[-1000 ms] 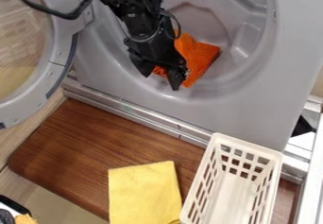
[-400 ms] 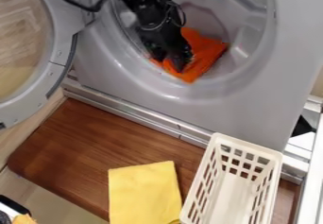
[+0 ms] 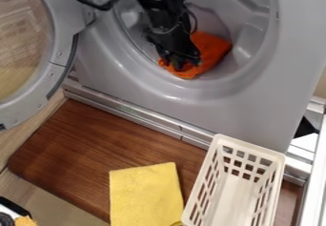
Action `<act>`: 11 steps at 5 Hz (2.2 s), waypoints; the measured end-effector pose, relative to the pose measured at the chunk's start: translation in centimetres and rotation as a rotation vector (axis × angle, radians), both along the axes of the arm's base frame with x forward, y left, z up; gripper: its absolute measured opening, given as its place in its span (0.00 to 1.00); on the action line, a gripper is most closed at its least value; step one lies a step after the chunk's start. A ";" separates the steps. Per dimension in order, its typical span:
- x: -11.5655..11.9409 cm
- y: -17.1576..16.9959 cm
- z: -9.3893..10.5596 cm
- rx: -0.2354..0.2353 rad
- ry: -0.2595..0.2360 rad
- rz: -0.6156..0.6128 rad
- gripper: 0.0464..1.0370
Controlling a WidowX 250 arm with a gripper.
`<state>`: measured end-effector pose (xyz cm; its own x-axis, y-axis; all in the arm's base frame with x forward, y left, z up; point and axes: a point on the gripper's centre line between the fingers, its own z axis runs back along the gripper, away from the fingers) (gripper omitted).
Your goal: Put the orange cloth in the white cloth
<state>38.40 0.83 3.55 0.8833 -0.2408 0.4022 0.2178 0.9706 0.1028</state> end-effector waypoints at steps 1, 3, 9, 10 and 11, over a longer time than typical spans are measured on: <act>-0.3 -0.4 -0.1 0.012 0.008 -0.006 0.03; -3.6 -1.9 2.2 0.075 0.017 0.015 0.03; -9.7 -15.9 0.0 0.052 0.088 -0.216 0.03; -11.0 -16.1 -1.0 0.042 0.121 -0.218 0.03; -12.1 -16.2 -3.4 0.025 0.173 -0.239 0.03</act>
